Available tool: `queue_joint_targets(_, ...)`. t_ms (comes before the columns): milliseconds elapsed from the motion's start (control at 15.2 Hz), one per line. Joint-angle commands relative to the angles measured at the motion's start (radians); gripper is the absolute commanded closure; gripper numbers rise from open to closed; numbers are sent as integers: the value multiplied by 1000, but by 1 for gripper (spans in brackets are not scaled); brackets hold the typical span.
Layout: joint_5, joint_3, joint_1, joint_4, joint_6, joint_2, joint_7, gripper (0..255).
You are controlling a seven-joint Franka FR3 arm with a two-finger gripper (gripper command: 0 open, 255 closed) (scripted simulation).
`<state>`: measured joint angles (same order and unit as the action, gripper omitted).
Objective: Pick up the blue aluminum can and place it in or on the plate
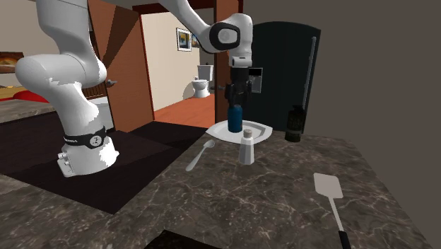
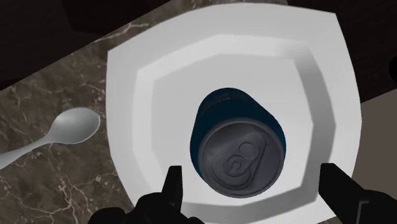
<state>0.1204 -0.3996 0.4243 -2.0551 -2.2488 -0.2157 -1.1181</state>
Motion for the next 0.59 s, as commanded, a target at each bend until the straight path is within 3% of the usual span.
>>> queue_joint_targets(0, -19, -5, -5, 21, 51, 33, 14, 0)
queue_joint_targets(528, -27, -7, -7, 32, 75, 47, 19, 0)
